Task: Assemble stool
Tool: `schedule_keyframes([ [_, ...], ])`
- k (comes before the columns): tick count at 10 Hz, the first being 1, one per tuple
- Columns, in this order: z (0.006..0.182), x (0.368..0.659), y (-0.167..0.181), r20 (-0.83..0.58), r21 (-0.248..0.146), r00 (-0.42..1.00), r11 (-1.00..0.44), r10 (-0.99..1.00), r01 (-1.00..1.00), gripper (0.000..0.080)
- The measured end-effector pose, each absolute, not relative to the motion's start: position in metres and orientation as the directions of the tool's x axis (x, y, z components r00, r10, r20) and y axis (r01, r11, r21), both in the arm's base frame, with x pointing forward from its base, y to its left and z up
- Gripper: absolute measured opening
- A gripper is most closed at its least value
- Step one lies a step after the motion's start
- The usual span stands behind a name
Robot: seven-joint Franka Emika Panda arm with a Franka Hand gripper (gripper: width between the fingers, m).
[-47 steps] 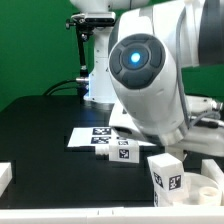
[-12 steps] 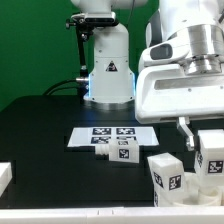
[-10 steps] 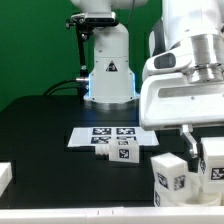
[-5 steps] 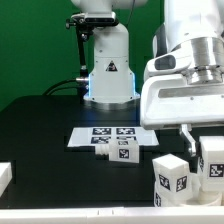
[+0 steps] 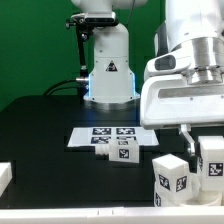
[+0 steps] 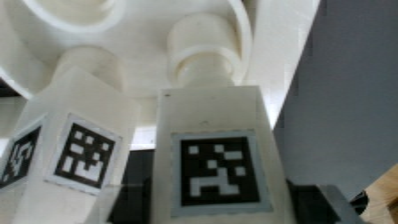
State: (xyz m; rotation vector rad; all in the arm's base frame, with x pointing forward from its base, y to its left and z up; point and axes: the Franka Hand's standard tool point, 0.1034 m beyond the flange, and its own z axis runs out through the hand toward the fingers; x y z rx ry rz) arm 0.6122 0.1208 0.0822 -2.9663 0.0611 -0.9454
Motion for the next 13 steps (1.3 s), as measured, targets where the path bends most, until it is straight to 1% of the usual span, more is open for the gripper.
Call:
schedule_keyframes([
  [1, 0.081, 0.611, 0.121, 0.572, -0.038, 0.819, -0.999, -0.046, -0.029, 0.0404],
  [2, 0.081, 0.611, 0.121, 0.572, -0.038, 0.819, -0.999, -0.046, -0.029, 0.0538],
  [3, 0.080, 0.611, 0.121, 0.567, -0.039, 0.822, -0.999, -0.046, -0.029, 0.0629],
  [4, 0.079, 0.610, 0.124, 0.524, -0.054, 0.849, -0.998, -0.062, -0.040, 0.0629],
  [5, 0.082, 0.614, 0.126, 0.502, -0.077, 0.859, -0.995, -0.096, -0.065, 0.0643],
  [6, 0.082, 0.617, 0.131, 0.451, -0.109, 0.881, -0.988, -0.145, -0.106, 0.0648],
  [7, 0.081, 0.620, 0.137, 0.328, -0.130, 0.928, -0.981, -0.176, -0.140, 0.0648],
  [8, 0.086, 0.629, 0.134, 0.270, -0.136, 0.944, -0.979, -0.187, -0.155, 0.0649],
  [9, 0.085, 0.630, 0.125, 0.262, -0.128, 0.949, -0.981, -0.176, -0.147, 0.0649],
  [10, 0.083, 0.624, 0.127, 0.183, -0.131, 0.967, -0.979, -0.176, -0.154, 0.0649],
  [11, 0.085, 0.628, 0.127, 0.188, -0.134, 0.966, -0.979, -0.178, -0.154, 0.0649],
  [13, 0.085, 0.627, 0.126, 0.175, -0.140, 0.962, -0.973, -0.209, -0.186, 0.0649],
])
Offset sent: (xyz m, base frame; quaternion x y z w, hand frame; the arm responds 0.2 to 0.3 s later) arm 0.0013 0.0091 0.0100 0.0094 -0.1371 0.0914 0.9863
